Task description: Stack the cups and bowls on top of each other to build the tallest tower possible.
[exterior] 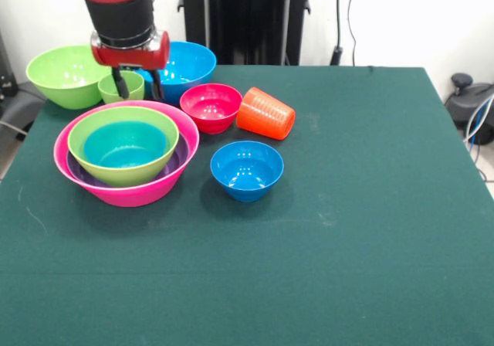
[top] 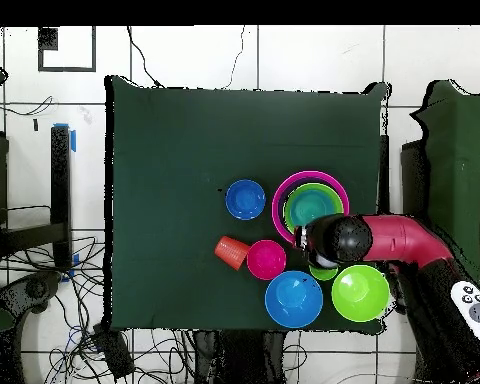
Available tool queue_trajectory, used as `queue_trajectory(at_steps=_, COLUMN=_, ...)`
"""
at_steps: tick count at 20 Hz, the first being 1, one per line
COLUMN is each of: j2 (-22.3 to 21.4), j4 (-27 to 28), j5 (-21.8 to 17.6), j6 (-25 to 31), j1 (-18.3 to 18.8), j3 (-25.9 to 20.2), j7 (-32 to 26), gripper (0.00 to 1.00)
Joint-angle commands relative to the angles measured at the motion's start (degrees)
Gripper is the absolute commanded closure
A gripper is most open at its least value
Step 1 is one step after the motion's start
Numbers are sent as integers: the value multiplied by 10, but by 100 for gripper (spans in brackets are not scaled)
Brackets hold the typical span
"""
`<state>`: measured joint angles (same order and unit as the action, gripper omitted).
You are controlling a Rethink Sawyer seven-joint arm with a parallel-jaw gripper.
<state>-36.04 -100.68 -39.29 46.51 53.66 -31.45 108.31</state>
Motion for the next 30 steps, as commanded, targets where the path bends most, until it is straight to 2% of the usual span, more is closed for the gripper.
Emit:
queue_trajectory(at_steps=1, j2=-52, j4=-15, j5=-17, j6=64, j1=-14, j3=12, j7=-98, gripper=0)
queue_trajectory(at_steps=11, j2=-93, j4=-70, j5=-9, j6=67, j1=1, j3=21, j7=-81, gripper=0)
queue_trajectory(at_steps=24, j2=-56, j4=-111, j5=-22, j6=16, j1=-3, j3=42, j7=-32, gripper=0)
queue_trajectory(at_steps=30, j2=-35, j4=-111, j5=-30, j6=-4, j1=-8, j3=52, j7=-21, gripper=0)
